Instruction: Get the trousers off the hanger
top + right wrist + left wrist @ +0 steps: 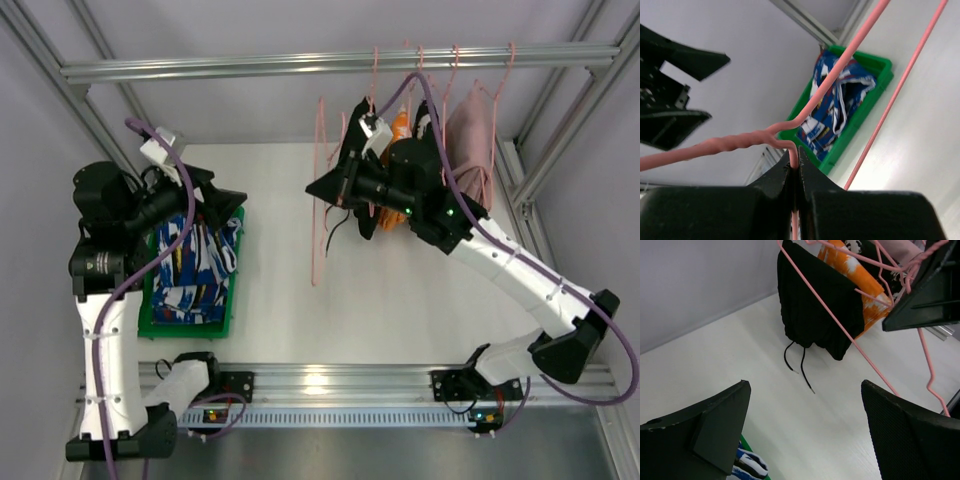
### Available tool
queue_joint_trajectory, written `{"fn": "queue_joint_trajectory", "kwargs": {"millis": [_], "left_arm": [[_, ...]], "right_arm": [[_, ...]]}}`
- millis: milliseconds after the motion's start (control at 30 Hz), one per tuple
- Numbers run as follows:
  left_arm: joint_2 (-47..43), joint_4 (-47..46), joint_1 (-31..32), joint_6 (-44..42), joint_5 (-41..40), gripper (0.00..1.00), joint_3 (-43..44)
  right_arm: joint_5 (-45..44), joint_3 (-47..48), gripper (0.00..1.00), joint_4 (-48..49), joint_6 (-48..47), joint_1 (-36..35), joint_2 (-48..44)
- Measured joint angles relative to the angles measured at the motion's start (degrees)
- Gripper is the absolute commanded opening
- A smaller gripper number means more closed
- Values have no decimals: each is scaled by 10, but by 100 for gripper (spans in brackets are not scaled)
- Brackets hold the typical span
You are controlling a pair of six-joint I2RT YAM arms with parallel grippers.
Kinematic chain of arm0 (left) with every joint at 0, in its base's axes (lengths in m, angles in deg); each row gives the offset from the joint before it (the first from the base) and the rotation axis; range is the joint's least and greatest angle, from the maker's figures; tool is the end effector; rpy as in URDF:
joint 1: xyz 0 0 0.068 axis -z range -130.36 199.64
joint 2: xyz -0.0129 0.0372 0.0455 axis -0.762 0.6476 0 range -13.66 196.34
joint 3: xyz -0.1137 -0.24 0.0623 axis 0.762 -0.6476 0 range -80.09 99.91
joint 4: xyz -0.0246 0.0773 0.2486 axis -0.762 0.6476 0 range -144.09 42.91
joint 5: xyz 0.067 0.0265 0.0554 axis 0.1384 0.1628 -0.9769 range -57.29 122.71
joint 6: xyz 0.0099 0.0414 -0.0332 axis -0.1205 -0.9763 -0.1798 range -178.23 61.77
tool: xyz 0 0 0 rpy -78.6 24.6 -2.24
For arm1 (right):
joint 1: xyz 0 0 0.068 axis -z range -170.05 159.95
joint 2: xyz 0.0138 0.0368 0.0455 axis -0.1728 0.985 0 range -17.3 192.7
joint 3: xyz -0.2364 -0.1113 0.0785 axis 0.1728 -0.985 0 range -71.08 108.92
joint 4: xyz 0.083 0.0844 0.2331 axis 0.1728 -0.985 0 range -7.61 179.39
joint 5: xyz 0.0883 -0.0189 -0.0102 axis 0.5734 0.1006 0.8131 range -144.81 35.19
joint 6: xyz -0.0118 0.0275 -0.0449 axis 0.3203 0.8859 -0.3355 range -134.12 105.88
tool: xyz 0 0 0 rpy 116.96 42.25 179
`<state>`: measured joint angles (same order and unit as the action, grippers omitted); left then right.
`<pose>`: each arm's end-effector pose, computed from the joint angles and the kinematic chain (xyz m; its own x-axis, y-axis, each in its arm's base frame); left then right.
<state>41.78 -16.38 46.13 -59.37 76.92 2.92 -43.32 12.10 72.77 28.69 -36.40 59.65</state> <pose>0.1588 -0.0151 0.4800 -0.1629 0.0044 -0.9866 0.6445 0.7576 -0.1031 0.2050 0.2252 0.4372 -0.6651 0.2677 -0.6971 -0.5347 0.4809 0.6948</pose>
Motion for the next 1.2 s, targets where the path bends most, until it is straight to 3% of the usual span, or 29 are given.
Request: {"fn": "queue_joint_trajectory", "kwargs": {"millis": [233,433,533,933,1200], "left_arm": [[55,-4,66,15,-7,92,47],[116,5,258,17,-80,89,92],[131,9,303,18,-112,84,104],[171,9,341,43,-259,66,123],[169,9,343,63,-287,58,94]], "right_arm": [[-41,151,0,-5,12,0,96],[-66,209,0,-23,25,0,149],[-74,212,0,-32,28,0,159],[-78,212,0,-40,28,0,161],[-78,212,0,-40,29,0,160]]}}
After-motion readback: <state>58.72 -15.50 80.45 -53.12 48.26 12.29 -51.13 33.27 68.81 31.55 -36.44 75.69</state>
